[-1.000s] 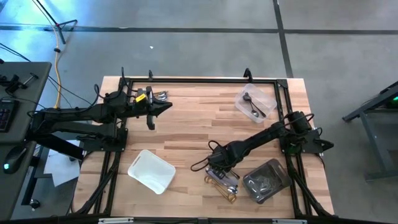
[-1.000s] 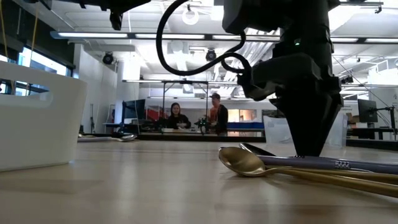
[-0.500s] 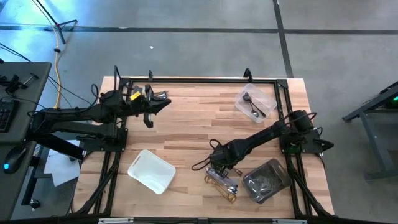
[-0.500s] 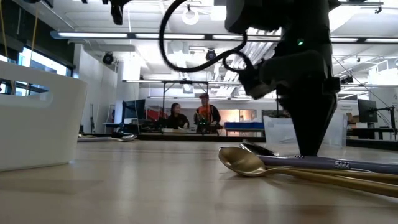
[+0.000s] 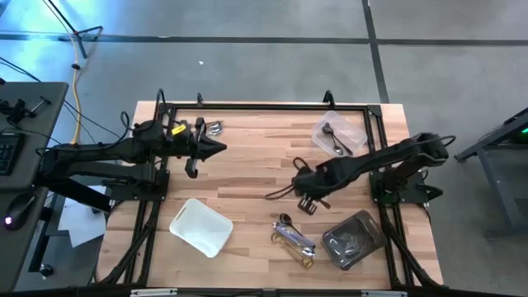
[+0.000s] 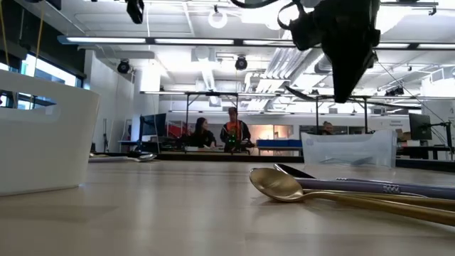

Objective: Sort silverware by color (type)
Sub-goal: Put the black spoon into the transparent bin

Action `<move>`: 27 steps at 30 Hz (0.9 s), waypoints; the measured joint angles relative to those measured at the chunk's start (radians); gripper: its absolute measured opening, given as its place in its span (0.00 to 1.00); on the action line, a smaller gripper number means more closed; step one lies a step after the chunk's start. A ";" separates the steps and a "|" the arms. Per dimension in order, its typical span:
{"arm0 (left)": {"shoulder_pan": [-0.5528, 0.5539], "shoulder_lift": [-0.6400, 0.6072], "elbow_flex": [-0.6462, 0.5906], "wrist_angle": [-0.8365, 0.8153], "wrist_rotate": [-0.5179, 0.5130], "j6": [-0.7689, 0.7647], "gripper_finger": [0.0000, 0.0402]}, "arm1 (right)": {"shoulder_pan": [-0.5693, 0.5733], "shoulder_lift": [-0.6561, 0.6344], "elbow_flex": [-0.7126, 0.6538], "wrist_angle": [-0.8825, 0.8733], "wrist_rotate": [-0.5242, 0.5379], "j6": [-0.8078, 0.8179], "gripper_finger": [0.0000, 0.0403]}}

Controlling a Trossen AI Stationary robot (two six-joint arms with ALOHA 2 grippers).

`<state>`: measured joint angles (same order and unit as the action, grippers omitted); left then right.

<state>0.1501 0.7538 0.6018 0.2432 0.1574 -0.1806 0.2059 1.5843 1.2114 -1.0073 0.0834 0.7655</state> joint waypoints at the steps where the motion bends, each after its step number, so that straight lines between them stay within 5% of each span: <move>1: 0.000 0.001 0.000 -0.009 0.000 -0.001 0.00 | -0.017 -0.027 -0.043 0.031 -0.024 -0.013 0.00; 9: 0.000 0.001 0.000 -0.014 -0.020 -0.001 0.00 | -0.149 -0.321 -0.478 0.464 -0.159 -0.178 0.00; 14: 0.000 0.010 0.000 -0.015 -0.061 -0.042 0.00 | -0.219 -0.438 -0.632 0.856 -0.236 -0.256 0.00; 19: 0.001 0.044 0.000 -0.014 -0.110 -0.079 0.00 | -0.271 -0.452 -0.642 1.152 -0.275 -0.283 0.00; 27: 0.014 0.155 0.000 0.108 -0.078 -0.078 0.00 | -0.299 -0.452 -0.520 1.274 -0.281 -0.490 0.00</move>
<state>0.1638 0.9083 0.6022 0.3509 0.0793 -0.2590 -0.0933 1.1324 0.6911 0.2666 -0.1978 0.2755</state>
